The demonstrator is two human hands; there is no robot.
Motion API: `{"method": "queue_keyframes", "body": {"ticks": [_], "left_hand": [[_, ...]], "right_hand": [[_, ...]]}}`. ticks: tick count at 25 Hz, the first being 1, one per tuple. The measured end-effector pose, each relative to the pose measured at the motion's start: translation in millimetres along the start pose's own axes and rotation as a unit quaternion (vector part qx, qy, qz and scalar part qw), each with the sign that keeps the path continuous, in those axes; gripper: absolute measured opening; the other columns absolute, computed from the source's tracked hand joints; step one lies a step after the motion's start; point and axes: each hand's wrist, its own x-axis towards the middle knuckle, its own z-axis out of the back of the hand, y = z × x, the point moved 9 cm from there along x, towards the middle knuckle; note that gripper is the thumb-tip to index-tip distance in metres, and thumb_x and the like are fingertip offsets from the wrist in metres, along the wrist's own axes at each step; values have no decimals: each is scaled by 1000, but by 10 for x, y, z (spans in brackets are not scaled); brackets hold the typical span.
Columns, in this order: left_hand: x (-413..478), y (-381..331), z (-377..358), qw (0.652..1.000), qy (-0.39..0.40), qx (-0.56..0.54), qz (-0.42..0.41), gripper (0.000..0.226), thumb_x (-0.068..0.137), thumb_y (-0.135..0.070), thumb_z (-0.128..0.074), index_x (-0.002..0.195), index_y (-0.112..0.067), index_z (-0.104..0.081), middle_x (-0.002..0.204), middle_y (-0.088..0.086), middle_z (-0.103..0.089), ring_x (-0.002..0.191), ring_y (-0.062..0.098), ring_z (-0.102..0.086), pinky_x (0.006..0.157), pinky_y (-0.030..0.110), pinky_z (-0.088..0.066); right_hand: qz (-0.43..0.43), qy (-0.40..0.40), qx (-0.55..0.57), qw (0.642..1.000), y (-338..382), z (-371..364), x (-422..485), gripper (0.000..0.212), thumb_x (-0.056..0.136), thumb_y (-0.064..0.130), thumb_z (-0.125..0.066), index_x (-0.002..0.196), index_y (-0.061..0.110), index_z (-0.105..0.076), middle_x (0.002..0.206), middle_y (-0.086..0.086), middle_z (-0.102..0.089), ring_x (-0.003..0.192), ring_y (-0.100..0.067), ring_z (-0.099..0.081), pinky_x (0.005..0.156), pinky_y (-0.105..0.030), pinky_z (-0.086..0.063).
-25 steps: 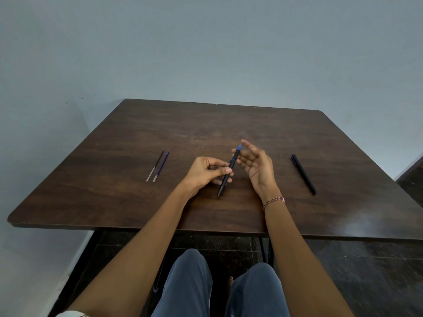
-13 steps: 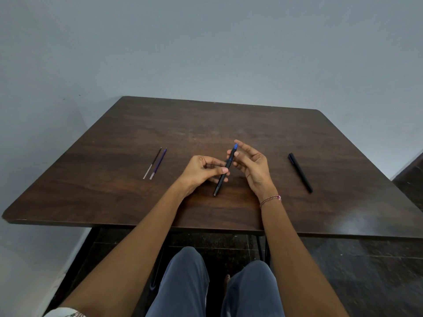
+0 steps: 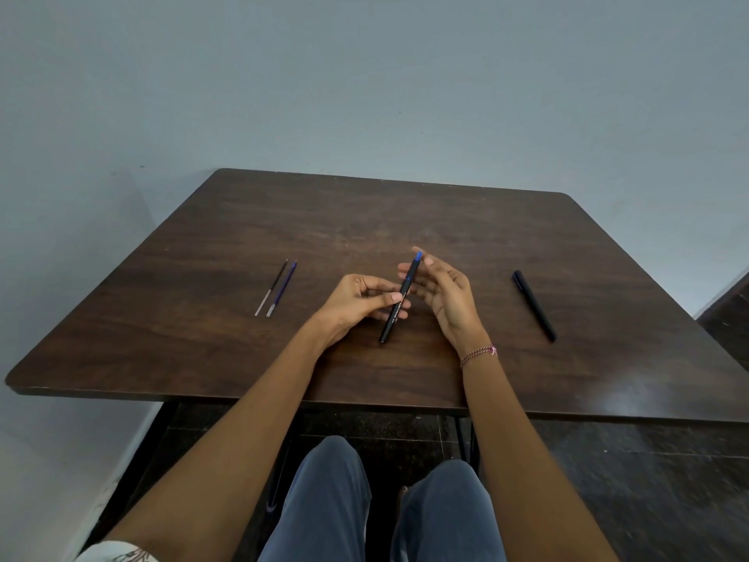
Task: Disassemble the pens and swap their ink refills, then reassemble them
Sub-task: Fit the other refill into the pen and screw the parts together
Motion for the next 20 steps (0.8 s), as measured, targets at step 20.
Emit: {"method": "queue_keyframes", "body": {"ticks": [20], "left_hand": [[12,2,-33,999,37,13,-6,14,86,-9,-66,99,-11,-71,91,10,-75,84,25,-73,69,24,-57]], "right_hand": [[-58,25,91,994,-52,0,14,29,97,10,-40,117,9,-62,104,-11,-72,99,-19,-68,81,-27,-56]]}}
